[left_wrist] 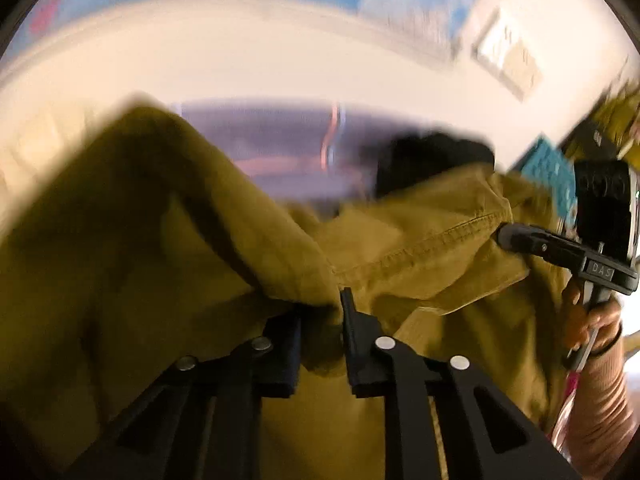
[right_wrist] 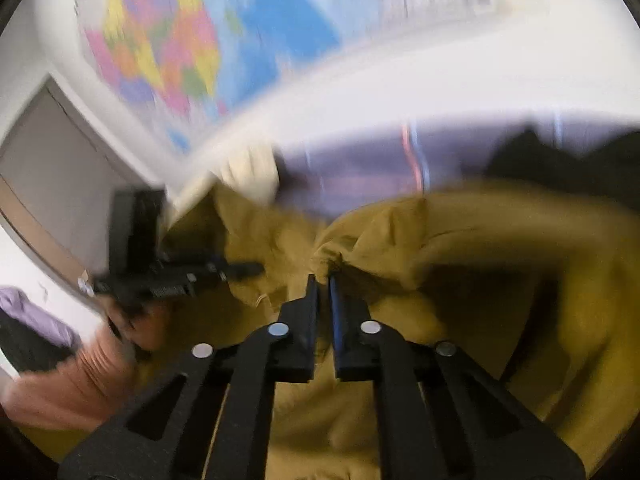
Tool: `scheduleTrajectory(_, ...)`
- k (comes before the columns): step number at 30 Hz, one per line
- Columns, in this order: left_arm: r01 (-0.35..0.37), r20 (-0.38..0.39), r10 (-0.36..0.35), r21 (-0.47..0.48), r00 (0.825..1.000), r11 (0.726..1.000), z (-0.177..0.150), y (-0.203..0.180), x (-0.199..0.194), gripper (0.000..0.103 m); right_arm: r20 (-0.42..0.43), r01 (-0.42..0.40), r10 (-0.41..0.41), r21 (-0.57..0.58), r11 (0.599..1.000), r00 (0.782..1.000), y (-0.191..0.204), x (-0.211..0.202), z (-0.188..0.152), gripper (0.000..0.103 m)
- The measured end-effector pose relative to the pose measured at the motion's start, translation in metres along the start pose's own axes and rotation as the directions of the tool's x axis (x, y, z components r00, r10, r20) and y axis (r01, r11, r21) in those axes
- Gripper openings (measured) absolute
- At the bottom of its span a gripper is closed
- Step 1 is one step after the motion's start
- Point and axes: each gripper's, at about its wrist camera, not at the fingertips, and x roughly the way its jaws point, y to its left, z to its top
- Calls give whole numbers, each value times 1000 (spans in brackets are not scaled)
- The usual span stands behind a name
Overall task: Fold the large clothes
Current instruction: 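Shake out and lay the jacket flat on the bed with both grippers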
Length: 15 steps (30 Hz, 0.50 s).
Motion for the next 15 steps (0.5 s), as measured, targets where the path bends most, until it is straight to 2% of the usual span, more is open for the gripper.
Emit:
scheduleTrajectory(1, 17, 50, -17, -17, 999, 1000, 14, 2, -12, 13, 48, -17, 16, 14, 1000, 999, 0, -8, 17, 5)
scheduleTrajectory(3, 32, 142, -27, -38, 989, 999, 40, 4, -32, 10, 120, 7, -9, 16, 1000, 993, 0, -16, 46, 4)
scheduleTrajectory(5, 25, 175, -17, -42, 984, 999, 60, 4, -38, 10, 162, 4, -11, 44, 999, 987, -7, -15, 69, 4)
scheduleTrajectory(8, -84, 127, 91, -52, 988, 995, 82, 7, -12, 13, 133, 66, -80, 107, 992, 988, -27, 13, 87, 4)
scheduleTrajectory(10, -120, 69, 124, -62, 990, 991, 84, 13, 9, 14, 100, 131, -146, 139, 982, 984, -42, 34, 87, 6)
scheduleTrajectory(11, -125, 19, 127, -79, 992, 989, 82, 19, 20, 16, 63, 180, -193, 175, 968, 979, -49, 43, 85, 21)
scheduleTrajectory(12, -148, -48, 144, -120, 988, 982, 80, 26, 33, 17, 40, 200, -213, 212, 957, 976, -56, 49, 84, 42)
scheduleTrajectory(14, -138, -85, 125, -169, 988, 976, 73, 37, 38, 22, 50, 162, -176, 217, 963, 983, -56, 40, 79, 53)
scheduleTrajectory(15, -112, -64, 102, -179, 993, 977, 68, 40, 32, 22, 75, 152, -170, 195, 969, 983, -51, 30, 78, 55)
